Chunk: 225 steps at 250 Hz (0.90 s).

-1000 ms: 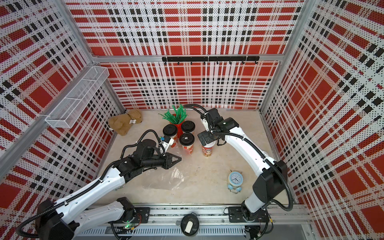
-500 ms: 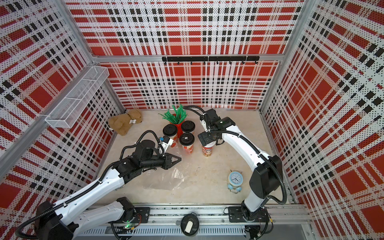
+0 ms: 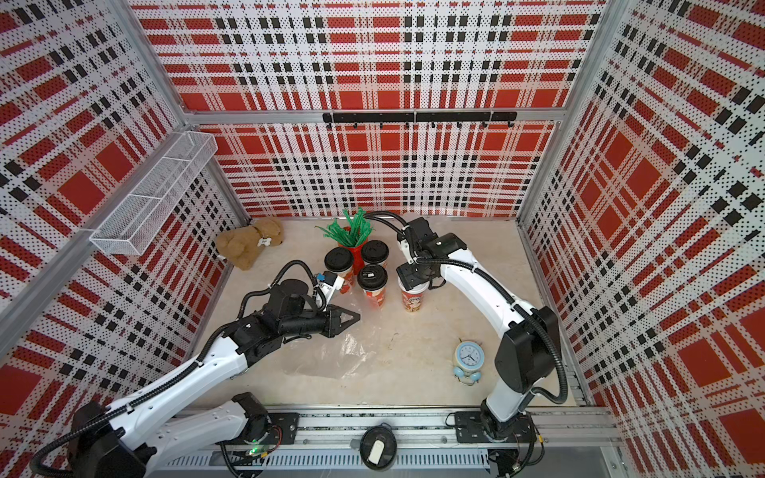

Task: Pack milk tea into plastic carrier bags
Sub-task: Pick up the milk tea cup at the center of the board.

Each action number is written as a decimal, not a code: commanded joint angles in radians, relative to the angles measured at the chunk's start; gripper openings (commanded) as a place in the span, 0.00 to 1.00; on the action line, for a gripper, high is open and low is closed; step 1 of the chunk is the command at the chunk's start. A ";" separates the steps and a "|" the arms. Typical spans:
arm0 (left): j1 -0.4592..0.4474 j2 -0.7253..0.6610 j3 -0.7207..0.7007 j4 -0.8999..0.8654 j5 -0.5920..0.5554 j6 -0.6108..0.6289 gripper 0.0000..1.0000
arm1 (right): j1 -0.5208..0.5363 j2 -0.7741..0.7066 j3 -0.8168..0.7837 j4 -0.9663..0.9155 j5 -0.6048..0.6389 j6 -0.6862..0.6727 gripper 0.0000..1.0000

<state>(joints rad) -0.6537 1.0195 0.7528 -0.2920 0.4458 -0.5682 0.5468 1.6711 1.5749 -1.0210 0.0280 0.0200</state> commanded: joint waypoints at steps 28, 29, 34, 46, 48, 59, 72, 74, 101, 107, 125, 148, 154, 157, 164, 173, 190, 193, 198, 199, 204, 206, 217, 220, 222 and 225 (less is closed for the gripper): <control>0.012 -0.033 -0.004 0.012 -0.023 -0.016 0.00 | 0.001 0.009 -0.003 0.021 -0.019 0.003 0.62; 0.012 -0.034 -0.004 0.011 -0.023 -0.017 0.00 | 0.001 0.010 -0.003 0.021 -0.018 0.003 0.62; 0.012 -0.035 -0.004 0.011 -0.024 -0.018 0.00 | 0.000 0.011 -0.004 0.020 -0.019 0.003 0.62; 0.014 -0.039 -0.005 0.011 -0.030 -0.021 0.00 | 0.000 0.011 -0.002 0.017 -0.015 0.004 0.60; 0.014 -0.039 -0.004 0.010 -0.031 -0.022 0.00 | 0.000 0.012 -0.002 0.016 -0.014 0.005 0.59; 0.013 -0.040 -0.006 0.016 -0.035 -0.029 0.00 | 0.001 0.007 0.000 0.015 -0.013 0.007 0.58; 0.014 -0.043 -0.009 0.028 -0.038 -0.039 0.00 | 0.001 0.000 0.006 0.015 -0.017 0.006 0.58; 0.013 -0.044 -0.009 0.030 -0.039 -0.041 0.00 | 0.001 -0.002 0.007 0.015 -0.018 0.006 0.58; 0.014 -0.049 -0.017 0.059 -0.050 -0.063 0.00 | 0.001 -0.027 0.031 0.002 -0.023 0.000 0.57; 0.013 -0.051 -0.018 0.062 -0.055 -0.068 0.00 | 0.000 -0.033 0.038 -0.002 -0.024 -0.001 0.57; 0.014 -0.053 -0.021 0.073 -0.067 -0.079 0.00 | -0.001 -0.058 0.055 -0.017 -0.023 -0.004 0.57; 0.013 -0.058 -0.029 0.092 -0.080 -0.098 0.00 | 0.001 -0.095 0.073 -0.039 -0.023 -0.005 0.56; 0.013 -0.061 -0.031 0.099 -0.083 -0.104 0.00 | 0.000 -0.103 0.078 -0.047 -0.023 -0.005 0.55; 0.013 -0.060 -0.033 0.102 -0.084 -0.106 0.00 | 0.001 -0.110 0.080 -0.050 -0.023 -0.005 0.55; 0.013 -0.063 -0.036 0.111 -0.088 -0.114 0.00 | 0.001 -0.122 0.084 -0.057 -0.025 -0.005 0.55; 0.013 -0.065 -0.042 0.124 -0.093 -0.123 0.00 | 0.000 -0.137 0.089 -0.067 -0.025 -0.004 0.54; 0.013 -0.066 -0.053 0.149 -0.096 -0.144 0.00 | 0.001 -0.169 0.098 -0.086 -0.028 0.001 0.54; 0.014 -0.066 -0.055 0.155 -0.097 -0.147 0.00 | 0.001 -0.174 0.101 -0.091 -0.028 0.001 0.54; 0.013 -0.066 -0.057 0.160 -0.098 -0.153 0.00 | 0.001 -0.183 0.104 -0.098 -0.029 0.003 0.54; 0.013 -0.067 -0.058 0.162 -0.099 -0.154 0.00 | 0.001 -0.185 0.105 -0.098 -0.028 0.004 0.54; 0.012 -0.068 -0.060 0.169 -0.100 -0.160 0.00 | 0.001 -0.194 0.108 -0.104 -0.031 0.004 0.54; 0.012 -0.068 -0.062 0.172 -0.101 -0.162 0.00 | 0.000 -0.197 0.110 -0.107 -0.031 0.006 0.54; 0.008 -0.071 -0.068 0.189 -0.105 -0.174 0.00 | 0.000 -0.218 0.117 -0.121 -0.034 0.009 0.54; 0.006 -0.071 -0.069 0.194 -0.106 -0.177 0.00 | 0.000 -0.223 0.120 -0.124 -0.035 0.009 0.54; 0.006 -0.071 -0.071 0.197 -0.108 -0.178 0.00 | 0.001 -0.227 0.121 -0.127 -0.036 0.011 0.54; 0.004 -0.072 -0.072 0.202 -0.110 -0.180 0.00 | 0.001 -0.233 0.122 -0.130 -0.036 0.012 0.54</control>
<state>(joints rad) -0.6476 0.9668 0.6994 -0.1692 0.3611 -0.6960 0.5468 1.5021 1.6566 -1.1072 0.0063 0.0231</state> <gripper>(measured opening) 0.047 0.689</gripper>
